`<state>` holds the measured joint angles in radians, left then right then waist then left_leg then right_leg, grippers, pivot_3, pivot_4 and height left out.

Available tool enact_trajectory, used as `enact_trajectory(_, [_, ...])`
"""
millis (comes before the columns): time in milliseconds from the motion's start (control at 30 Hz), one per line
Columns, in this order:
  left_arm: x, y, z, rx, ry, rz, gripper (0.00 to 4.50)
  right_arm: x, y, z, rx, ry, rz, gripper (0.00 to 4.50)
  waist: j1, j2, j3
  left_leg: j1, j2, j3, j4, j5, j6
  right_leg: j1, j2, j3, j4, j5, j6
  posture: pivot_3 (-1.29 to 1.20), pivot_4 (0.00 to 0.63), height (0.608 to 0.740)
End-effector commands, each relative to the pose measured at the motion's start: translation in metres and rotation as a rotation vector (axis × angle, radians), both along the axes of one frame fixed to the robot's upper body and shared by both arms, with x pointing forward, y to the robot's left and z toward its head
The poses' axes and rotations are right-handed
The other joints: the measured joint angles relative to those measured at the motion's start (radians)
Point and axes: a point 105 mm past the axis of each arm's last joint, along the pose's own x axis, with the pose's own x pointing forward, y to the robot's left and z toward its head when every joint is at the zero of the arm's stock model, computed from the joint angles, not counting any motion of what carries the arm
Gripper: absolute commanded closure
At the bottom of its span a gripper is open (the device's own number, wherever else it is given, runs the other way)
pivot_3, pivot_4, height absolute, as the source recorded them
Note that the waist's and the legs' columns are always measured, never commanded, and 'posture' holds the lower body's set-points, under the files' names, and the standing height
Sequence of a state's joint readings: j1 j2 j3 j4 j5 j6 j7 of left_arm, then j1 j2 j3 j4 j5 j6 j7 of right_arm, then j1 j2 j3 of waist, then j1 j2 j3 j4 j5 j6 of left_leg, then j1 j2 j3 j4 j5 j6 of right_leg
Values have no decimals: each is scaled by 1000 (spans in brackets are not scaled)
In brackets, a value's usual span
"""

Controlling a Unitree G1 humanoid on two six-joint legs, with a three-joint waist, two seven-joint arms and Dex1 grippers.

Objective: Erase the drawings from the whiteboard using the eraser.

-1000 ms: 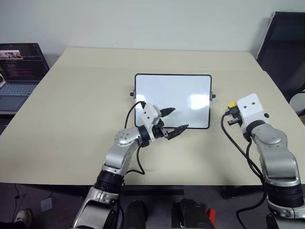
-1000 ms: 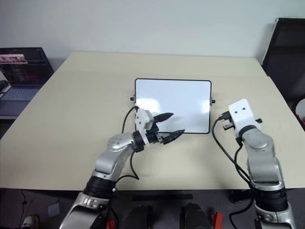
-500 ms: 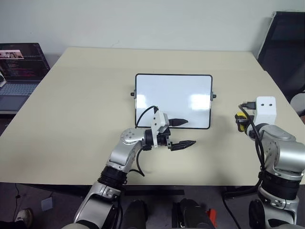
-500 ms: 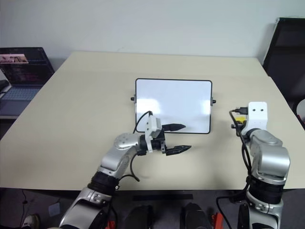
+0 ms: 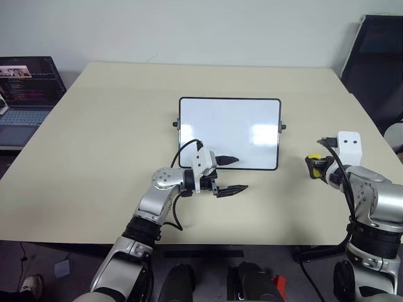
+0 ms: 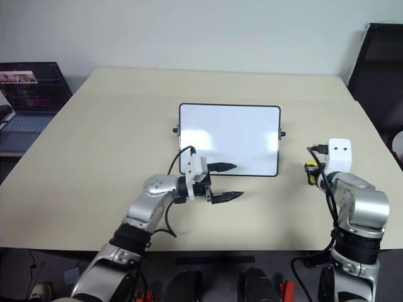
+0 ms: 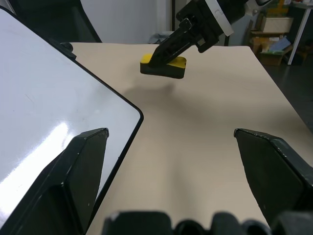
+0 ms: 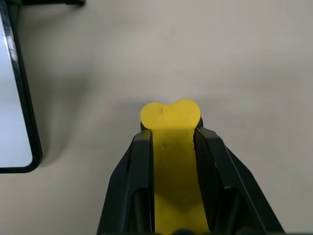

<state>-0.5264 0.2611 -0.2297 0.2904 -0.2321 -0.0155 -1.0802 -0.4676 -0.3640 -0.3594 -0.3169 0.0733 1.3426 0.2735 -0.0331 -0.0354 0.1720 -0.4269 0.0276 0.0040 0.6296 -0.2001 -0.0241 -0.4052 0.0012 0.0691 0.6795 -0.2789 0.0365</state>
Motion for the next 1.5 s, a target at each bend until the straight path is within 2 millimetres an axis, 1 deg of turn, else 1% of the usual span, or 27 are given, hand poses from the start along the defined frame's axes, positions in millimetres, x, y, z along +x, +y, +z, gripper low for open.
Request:
enact_trajectory(33, [0,-5,14,-19,-59,-16,0,0,-5,6,-17,-18,-3,3628,0,0,0,0,0,0,0,0,0,0,0,0,0,0,0,0,150,740])
enact_trajectory(200, [1,-7,17,-22,-63,-16,0,2,-11,2,-20,-5,-6,3628,0,0,0,0,0,0,0,0,0,0,0,0,0,0,0,0,150,740])
enact_trajectory(700, [2,-7,26,-43,-61,6,0,12,-10,0,1,-4,8,3628,0,0,0,0,0,1,0,0,0,0,0,0,0,0,0,0,150,740])
enact_trajectory(733, [2,-7,26,-43,-60,7,0,12,-10,0,1,-4,8,3300,0,0,0,0,0,1,0,0,0,0,0,0,0,0,0,0,150,740])
enact_trajectory(1133, [2,-8,28,-45,-60,12,0,14,-13,2,3,-11,-4,3300,0,0,0,0,0,1,0,0,0,0,0,0,0,0,0,0,150,740])
enact_trajectory(1367, [3,-7,29,-46,-61,13,0,16,-10,3,14,-21,-4,3300,0,0,0,0,0,1,0,0,0,0,0,0,0,0,0,0,150,740])
enact_trajectory(1400, [3,-7,29,-46,-60,14,0,16,-10,4,21,-24,-6,3452,0,0,0,0,0,1,0,0,0,0,0,0,0,0,0,0,150,740])
enact_trajectory(1500, [3,-7,29,-47,-60,16,0,17,-9,5,32,-30,-4,3452,0,0,0,0,0,1,0,0,0,0,0,0,0,0,0,0,150,740])
